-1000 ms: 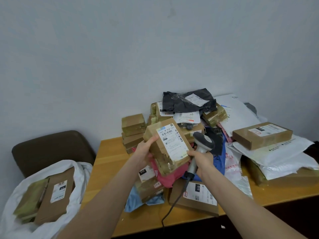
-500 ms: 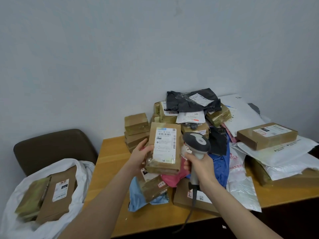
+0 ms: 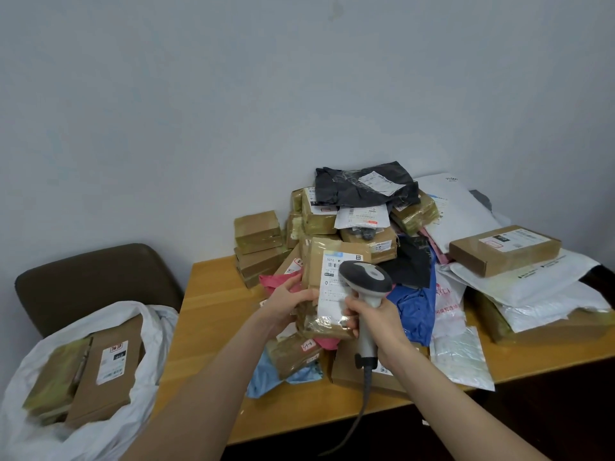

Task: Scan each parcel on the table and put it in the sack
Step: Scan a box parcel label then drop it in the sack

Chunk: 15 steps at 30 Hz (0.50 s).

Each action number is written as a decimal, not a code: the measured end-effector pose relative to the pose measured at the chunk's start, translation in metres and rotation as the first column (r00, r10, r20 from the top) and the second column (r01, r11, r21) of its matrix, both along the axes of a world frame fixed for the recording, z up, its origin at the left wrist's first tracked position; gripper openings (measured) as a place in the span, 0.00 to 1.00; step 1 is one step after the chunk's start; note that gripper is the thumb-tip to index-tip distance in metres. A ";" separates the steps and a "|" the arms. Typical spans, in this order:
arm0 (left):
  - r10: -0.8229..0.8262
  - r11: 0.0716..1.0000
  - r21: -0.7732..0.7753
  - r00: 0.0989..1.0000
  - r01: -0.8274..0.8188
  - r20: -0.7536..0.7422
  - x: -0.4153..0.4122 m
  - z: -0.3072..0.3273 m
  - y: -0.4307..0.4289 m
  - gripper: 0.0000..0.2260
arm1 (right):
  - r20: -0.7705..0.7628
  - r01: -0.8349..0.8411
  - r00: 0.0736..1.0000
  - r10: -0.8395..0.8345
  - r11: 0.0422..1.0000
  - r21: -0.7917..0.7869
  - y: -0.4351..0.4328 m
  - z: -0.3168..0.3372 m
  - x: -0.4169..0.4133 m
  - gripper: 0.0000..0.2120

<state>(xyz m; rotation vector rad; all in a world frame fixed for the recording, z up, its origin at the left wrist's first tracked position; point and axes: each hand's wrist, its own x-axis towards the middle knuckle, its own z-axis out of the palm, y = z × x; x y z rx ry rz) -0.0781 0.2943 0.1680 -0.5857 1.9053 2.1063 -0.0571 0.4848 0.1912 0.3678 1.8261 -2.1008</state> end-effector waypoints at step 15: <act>0.222 0.969 -0.092 0.973 -0.228 -0.070 0.005 -0.030 -0.014 0.42 | -0.081 -0.062 0.994 0.075 0.985 0.162 -0.003 0.014 0.037 0.09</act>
